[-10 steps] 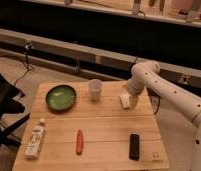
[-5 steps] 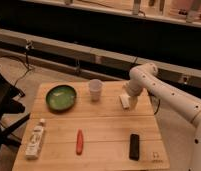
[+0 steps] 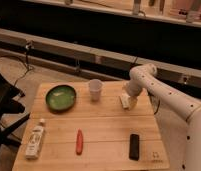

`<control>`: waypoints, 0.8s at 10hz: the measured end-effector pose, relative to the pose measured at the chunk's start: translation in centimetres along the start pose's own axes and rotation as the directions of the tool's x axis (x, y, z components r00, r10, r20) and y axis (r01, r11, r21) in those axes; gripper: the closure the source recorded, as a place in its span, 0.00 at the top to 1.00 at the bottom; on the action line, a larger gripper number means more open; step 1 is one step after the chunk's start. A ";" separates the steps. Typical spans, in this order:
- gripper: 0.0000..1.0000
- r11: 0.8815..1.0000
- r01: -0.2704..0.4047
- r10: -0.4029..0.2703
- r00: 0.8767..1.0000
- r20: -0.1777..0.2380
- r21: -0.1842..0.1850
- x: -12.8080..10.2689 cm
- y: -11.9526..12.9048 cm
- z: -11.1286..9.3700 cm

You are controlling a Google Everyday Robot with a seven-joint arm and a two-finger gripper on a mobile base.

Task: Place the white sponge in the ceramic bowl

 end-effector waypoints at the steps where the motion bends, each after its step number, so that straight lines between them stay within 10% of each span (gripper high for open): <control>1: 0.80 1.000 -0.012 0.012 1.000 0.006 -0.006 0.4 -0.2 0.6; 8: 0.80 0.995 -0.063 0.065 0.997 0.032 -0.076 1.2 -0.3 4.6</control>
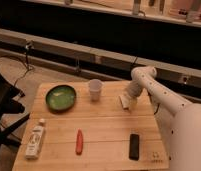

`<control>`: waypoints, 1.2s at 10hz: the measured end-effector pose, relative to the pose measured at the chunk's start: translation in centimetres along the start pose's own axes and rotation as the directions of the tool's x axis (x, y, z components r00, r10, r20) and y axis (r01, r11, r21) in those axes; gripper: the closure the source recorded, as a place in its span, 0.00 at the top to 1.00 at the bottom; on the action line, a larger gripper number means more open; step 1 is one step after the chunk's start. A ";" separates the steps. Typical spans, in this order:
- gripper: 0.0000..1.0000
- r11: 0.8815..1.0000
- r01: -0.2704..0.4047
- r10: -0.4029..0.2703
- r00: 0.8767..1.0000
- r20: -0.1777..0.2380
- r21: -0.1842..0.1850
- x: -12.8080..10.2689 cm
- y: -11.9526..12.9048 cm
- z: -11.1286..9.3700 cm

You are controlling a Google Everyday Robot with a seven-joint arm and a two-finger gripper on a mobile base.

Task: Place the white sponge in the ceramic bowl

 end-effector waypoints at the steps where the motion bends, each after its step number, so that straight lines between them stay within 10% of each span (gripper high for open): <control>1: 0.80 1.000 -0.005 0.005 1.000 0.007 -0.007 0.1 0.0 0.4; 3: 0.77 1.000 -0.002 0.003 1.000 0.019 -0.023 0.0 0.0 0.9; 12: 0.00 0.999 0.024 -0.023 1.000 0.009 -0.024 -1.0 0.7 0.6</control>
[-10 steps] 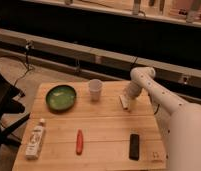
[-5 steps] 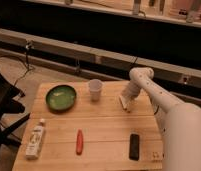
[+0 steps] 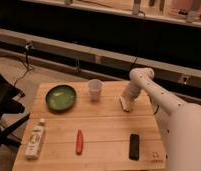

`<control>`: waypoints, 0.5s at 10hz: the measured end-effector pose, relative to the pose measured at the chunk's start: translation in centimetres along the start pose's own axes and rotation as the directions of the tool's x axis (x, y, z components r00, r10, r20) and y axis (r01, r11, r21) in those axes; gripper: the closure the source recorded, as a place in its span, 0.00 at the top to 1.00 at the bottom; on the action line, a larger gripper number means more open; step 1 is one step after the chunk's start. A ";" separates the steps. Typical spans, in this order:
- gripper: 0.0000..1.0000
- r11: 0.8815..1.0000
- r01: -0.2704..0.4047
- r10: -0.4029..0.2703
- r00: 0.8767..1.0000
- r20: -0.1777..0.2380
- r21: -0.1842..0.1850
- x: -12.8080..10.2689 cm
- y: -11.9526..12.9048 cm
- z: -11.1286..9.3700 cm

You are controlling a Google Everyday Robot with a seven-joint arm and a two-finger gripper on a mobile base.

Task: Place the white sponge in the ceramic bowl

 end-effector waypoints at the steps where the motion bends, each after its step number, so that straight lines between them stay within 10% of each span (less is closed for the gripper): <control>1: 0.00 1.000 0.007 -0.007 1.000 0.000 -0.002 -0.5 0.2 -0.1; 5: 0.00 1.000 0.013 -0.013 1.000 -0.007 0.008 -1.5 0.6 -1.8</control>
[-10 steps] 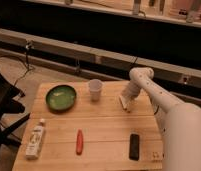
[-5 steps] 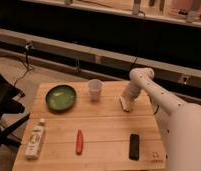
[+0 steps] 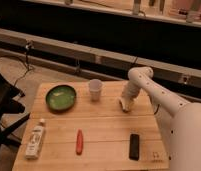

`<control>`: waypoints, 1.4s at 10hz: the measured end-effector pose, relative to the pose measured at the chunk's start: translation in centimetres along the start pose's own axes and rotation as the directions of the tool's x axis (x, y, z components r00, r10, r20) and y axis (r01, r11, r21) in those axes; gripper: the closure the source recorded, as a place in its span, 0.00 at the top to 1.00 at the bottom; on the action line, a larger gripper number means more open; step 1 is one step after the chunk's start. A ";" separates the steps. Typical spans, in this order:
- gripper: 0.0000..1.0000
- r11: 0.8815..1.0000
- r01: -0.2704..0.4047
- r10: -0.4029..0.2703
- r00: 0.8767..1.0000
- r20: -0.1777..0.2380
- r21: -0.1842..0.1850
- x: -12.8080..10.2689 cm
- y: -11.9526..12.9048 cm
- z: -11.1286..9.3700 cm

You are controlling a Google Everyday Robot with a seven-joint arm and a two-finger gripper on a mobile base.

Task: Place the white sponge in the ceramic bowl

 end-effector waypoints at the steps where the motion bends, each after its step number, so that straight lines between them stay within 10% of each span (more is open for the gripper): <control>1: 0.00 1.000 0.003 -0.003 1.000 -0.006 0.005 -0.2 0.1 -0.3; 14: 0.00 0.997 0.068 -0.066 0.997 -0.041 0.047 -3.7 0.0 -2.9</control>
